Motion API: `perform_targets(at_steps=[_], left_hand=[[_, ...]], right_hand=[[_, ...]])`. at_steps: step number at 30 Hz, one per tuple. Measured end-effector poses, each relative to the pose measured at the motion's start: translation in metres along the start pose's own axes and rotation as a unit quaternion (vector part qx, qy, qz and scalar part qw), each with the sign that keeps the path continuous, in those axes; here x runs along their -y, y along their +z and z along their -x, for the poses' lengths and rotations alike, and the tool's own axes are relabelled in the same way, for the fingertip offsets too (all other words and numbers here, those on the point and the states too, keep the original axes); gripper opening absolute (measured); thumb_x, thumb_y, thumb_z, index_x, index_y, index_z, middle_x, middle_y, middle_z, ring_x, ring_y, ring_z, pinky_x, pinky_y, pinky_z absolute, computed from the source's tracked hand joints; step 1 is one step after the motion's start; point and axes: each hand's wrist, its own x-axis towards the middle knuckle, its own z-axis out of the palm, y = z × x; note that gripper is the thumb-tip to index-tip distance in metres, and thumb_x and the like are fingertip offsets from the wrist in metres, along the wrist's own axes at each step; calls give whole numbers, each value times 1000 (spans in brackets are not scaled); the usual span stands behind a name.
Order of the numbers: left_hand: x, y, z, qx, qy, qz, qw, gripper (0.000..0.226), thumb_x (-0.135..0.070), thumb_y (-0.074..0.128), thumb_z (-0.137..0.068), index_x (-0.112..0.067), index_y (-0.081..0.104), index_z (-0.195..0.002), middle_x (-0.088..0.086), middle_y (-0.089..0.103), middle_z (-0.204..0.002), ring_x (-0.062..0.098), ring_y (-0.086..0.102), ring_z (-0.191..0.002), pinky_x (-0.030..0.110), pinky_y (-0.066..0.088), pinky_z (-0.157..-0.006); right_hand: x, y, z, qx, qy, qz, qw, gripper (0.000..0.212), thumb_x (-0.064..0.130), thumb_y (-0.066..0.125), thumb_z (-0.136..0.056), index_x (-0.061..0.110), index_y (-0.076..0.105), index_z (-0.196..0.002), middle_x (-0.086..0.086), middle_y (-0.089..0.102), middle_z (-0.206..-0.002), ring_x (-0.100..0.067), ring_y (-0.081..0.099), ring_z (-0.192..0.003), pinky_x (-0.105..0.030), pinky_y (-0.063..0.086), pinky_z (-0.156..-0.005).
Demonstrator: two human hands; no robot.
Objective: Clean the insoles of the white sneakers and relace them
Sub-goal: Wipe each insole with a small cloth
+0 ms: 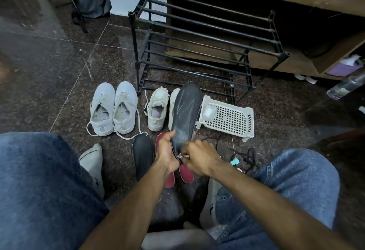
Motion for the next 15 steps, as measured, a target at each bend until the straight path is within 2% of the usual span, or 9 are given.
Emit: perform_targets(at_steps=[2, 5, 7, 9, 10, 12, 14, 15], left_hand=[[-1, 3, 1, 9, 5, -6, 1000, 51, -30, 39, -95, 4, 61, -126, 24, 61, -127, 32, 62, -107, 41, 50, -95], [-4, 6, 1, 26, 8, -6, 1000, 47, -30, 38, -95, 1, 70, -110, 21, 69, -111, 31, 67, -95, 40, 51, -89], [-9, 6, 3, 23, 17, 1, 1000, 45, -30, 38, -95, 0, 67, -110, 20, 69, -106, 31, 67, -91, 40, 52, -86], [-12, 5, 4, 12, 29, 6, 999, 40, -28, 39, -94, -2, 65, -109, 18, 70, -99, 29, 68, -82, 36, 55, -73], [-12, 4, 4, 4, 35, 9, 999, 37, -27, 40, -93, -3, 65, -107, 16, 71, -94, 28, 69, -77, 34, 55, -67], [-12, 4, 5, -15, 48, 15, 999, 36, -21, 46, -86, -2, 61, -113, 15, 69, -94, 28, 68, -74, 33, 56, -62], [-13, 2, 2, -13, 72, 10, 997, 52, -12, 50, -75, -3, 55, -127, 17, 65, -105, 30, 66, -82, 37, 56, -68], [-13, 1, 0, -11, 91, 2, 996, 54, -5, 48, -73, -5, 55, -127, 17, 65, -106, 30, 65, -85, 39, 56, -72]], right_hand=[[-8, -6, 1, 27, 15, -47, 998, 11, 21, 60, -86, 24, 70, -88, 2, 70, -94, -20, 66, -86, -36, 54, -83], [-26, -21, 0, 17, 81, -239, 967, 8, 13, 69, -83, 19, 75, -81, 13, 68, -75, -2, 61, -68, -26, 52, -70], [-32, -32, 1, -39, 141, -380, 913, 8, 3, 68, -84, 6, 74, -81, 13, 65, -62, 2, 55, -49, -21, 47, -52], [-34, -38, 1, -95, 187, -485, 849, 9, -3, 64, -86, -1, 71, -80, 9, 64, -55, -1, 50, -37, -18, 40, -38], [-35, -39, 1, -119, 201, -507, 829, 11, -2, 65, -86, 1, 71, -77, 1, 64, -55, -3, 49, -35, -19, 37, -36], [-34, -36, -1, -151, 211, -520, 814, 13, 2, 67, -85, 6, 71, -74, -12, 63, -61, -6, 48, -35, -21, 35, -40], [-31, -32, -2, -169, 203, -533, 804, 13, 1, 67, -86, 5, 71, -74, -15, 63, -64, -7, 47, -37, -23, 37, -41], [-28, -33, -2, -179, 198, -538, 799, 12, 0, 66, -86, 4, 71, -76, -12, 62, -61, -7, 47, -37, -19, 38, -41]])
